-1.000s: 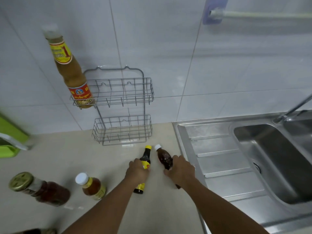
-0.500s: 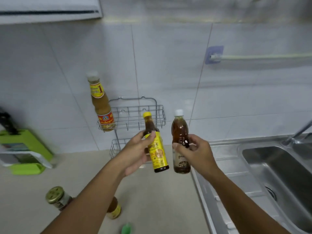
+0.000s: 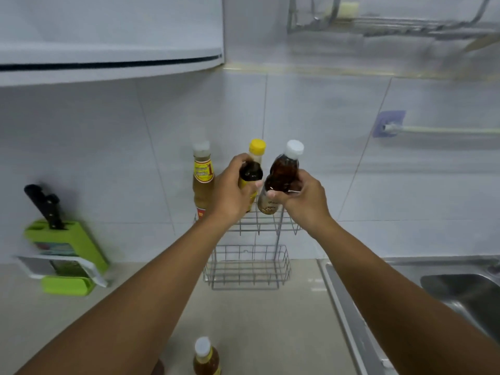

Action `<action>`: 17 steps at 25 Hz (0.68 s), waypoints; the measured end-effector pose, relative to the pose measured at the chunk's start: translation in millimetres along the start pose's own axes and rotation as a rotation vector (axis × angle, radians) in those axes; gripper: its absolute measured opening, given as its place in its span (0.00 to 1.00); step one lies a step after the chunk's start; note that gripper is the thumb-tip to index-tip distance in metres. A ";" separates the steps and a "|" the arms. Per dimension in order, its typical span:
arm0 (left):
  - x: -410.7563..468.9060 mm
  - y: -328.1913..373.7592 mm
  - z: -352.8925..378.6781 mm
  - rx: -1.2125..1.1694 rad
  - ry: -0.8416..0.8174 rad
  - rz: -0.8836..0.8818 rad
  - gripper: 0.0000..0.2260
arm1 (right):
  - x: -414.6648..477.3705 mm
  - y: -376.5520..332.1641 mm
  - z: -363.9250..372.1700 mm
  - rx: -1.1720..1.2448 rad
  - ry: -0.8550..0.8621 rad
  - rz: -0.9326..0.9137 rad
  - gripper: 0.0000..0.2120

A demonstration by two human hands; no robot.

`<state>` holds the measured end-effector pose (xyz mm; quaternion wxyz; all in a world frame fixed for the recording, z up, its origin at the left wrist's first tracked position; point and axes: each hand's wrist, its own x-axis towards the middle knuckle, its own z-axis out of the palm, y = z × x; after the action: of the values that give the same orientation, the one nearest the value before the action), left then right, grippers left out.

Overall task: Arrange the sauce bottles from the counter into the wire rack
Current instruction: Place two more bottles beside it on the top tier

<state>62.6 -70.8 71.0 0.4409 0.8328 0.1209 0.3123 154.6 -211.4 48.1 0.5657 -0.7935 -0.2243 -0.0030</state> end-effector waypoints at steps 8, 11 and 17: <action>-7.0 -33.7 5.9 0.087 -0.102 -0.168 0.17 | 14.4 33.6 29.1 -0.042 -0.169 0.045 0.23; -1.5 -31.2 -3.5 0.135 -0.145 -0.213 0.18 | 15.9 32.8 31.0 -0.023 -0.212 0.026 0.25; 9.4 -8.5 -23.0 0.203 0.084 -0.088 0.21 | 13.9 34.5 24.1 -0.030 -0.344 0.027 0.27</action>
<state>56.1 -46.2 77.6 0.3621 0.8532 0.2067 0.3133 173.5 -193.7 12.1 0.5070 -0.7937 -0.3069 0.1373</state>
